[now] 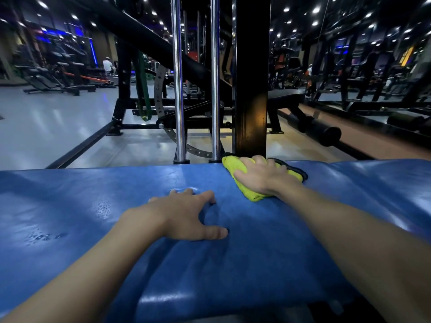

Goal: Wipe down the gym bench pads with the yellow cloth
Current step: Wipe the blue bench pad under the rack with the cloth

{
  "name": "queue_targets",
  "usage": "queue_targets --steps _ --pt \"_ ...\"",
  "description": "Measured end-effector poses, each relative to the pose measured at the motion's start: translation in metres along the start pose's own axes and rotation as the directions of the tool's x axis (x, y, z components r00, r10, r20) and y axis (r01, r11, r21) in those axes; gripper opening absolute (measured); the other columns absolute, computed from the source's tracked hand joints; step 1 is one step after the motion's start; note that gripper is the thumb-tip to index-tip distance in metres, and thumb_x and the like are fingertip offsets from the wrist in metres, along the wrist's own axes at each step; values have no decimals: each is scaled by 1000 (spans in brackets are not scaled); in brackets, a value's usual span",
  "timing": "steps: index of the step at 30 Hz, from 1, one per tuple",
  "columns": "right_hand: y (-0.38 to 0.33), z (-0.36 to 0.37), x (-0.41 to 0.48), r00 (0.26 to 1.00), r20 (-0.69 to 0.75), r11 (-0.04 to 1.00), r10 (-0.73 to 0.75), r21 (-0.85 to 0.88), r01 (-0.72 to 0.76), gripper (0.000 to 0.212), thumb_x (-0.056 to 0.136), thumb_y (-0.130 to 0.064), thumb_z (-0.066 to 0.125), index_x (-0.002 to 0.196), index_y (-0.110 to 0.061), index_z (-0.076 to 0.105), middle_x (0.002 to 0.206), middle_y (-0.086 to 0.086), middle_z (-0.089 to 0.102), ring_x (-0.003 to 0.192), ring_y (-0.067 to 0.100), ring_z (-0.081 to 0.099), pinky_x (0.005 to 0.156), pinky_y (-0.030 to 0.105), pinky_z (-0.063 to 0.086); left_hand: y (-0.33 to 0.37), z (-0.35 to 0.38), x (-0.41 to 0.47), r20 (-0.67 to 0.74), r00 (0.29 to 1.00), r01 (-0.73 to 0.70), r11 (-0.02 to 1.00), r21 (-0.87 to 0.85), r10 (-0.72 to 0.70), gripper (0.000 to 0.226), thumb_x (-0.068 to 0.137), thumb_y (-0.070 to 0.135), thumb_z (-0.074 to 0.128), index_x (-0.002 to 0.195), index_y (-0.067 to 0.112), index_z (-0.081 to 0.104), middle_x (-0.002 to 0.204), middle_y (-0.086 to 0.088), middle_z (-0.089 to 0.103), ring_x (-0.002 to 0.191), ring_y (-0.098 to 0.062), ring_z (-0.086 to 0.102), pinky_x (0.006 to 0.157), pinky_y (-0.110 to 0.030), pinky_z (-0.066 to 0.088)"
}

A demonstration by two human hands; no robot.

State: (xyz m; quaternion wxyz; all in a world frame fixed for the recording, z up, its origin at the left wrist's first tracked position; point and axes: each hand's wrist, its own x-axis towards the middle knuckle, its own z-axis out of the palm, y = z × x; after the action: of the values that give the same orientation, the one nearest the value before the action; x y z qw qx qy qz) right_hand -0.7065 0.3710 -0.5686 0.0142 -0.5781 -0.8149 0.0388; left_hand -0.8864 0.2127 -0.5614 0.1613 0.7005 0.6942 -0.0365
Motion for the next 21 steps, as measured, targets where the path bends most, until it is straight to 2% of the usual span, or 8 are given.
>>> queue_targets --steps 5,8,11,14,16,18,19,21 --pt "-3 8 -58 999 -28 999 -40 3 41 63 92 -62 20 151 -41 19 161 -2 18 143 36 20 107 62 20 5 -1 -5 11 999 42 999 -3 -42 95 52 99 36 135 54 28 146 10 37 141 -27 29 105 -62 34" --pt "-5 11 -99 996 -24 996 -83 -16 83 62 94 -63 19 152 -41 17 163 -3 15 146 33 16 109 61 19 11 -6 -14 1 1000 25 998 -62 -25 78 80 78 52 146 41 33 141 3 47 136 -25 39 110 -42 34" --pt "-3 11 -135 994 -22 994 -106 -8 106 63 94 -65 18 152 -42 14 165 -4 9 148 32 10 111 61 17 22 -17 -24 -144 990 -19 977 -214 -12 56 95 53 57 143 28 45 137 1 54 125 -19 52 98 -24 38" --pt "-5 11 -162 994 21 994 -110 -22 110 62 95 -67 17 152 -43 13 166 -2 6 149 34 7 111 62 16 40 -22 -31 -314 949 -120 930 -348 5 46 92 53 58 132 30 53 135 5 55 121 -17 56 105 -36 45" --pt "1 5 -168 984 37 981 -173 93 169 54 97 -65 18 145 -46 32 159 0 25 146 33 20 111 60 21 60 -22 -37 -371 928 -213 866 -451 35 34 96 40 58 129 29 56 134 4 56 119 -16 58 103 -42 48" --pt "18 -8 -167 974 -78 881 -213 415 226 34 102 -52 30 109 -39 62 122 -3 60 122 28 50 102 50 40 88 -20 -44 -414 909 -299 780 -550 57 31 99 27 56 130 26 56 132 2 56 116 -16 59 101 -40 50" --pt "33 -13 -163 974 -175 823 -145 525 216 30 103 -45 36 103 -36 65 113 -4 66 115 27 56 99 46 44 103 -18 -45 -452 890 -328 766 -552 56 32 99 25 55 131 25 55 132 1 56 115 -16 58 101 -40 49" --pt "70 -13 -161 965 -259 835 48 541 104 35 103 -41 41 131 -31 59 135 -5 60 127 23 52 108 47 38 131 -7 -40 -499 866 -313 813 -492 31 34 99 31 50 133 24 51 132 -1 57 113 -19 57 101 -42 47"
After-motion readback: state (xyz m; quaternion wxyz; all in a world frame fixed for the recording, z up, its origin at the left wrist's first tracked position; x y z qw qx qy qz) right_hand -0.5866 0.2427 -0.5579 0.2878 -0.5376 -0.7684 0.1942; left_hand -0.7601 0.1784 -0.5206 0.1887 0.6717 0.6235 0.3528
